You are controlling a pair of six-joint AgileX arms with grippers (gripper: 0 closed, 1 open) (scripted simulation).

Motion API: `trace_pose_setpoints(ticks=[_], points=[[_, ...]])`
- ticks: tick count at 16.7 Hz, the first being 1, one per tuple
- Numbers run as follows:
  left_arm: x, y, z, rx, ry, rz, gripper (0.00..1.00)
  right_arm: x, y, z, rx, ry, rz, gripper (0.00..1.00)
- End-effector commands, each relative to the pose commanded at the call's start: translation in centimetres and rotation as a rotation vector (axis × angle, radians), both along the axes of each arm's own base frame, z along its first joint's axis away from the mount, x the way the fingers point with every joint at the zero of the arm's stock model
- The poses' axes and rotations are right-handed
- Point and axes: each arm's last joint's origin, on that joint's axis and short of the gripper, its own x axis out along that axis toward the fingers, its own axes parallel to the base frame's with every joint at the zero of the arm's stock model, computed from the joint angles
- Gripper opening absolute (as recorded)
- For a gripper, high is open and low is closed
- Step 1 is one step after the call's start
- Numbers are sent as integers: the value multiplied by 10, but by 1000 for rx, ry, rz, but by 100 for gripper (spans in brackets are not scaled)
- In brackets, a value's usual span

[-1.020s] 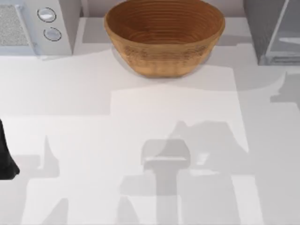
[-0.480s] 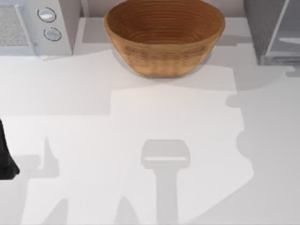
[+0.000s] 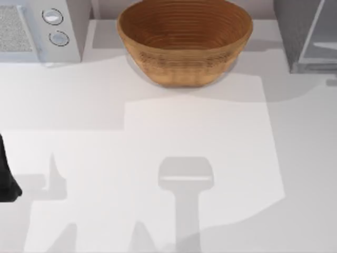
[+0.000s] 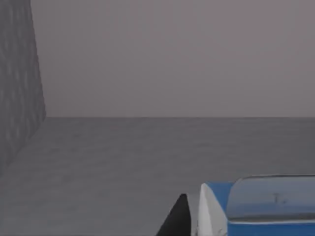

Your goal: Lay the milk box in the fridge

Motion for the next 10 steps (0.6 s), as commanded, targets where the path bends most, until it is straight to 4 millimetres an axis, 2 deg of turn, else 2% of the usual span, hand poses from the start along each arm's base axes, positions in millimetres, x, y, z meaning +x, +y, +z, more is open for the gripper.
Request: trace_pose_setpoints(ticks=[4, 6, 10], points=[[0, 0, 0, 0, 0, 0, 100, 8, 2, -2, 5, 8, 8, 0], [0, 0, 0, 0, 0, 0, 100, 24, 1, -1, 7, 10, 9, 0], [0, 0, 0, 0, 0, 0, 100, 69, -2, 5, 6, 6, 6, 0]])
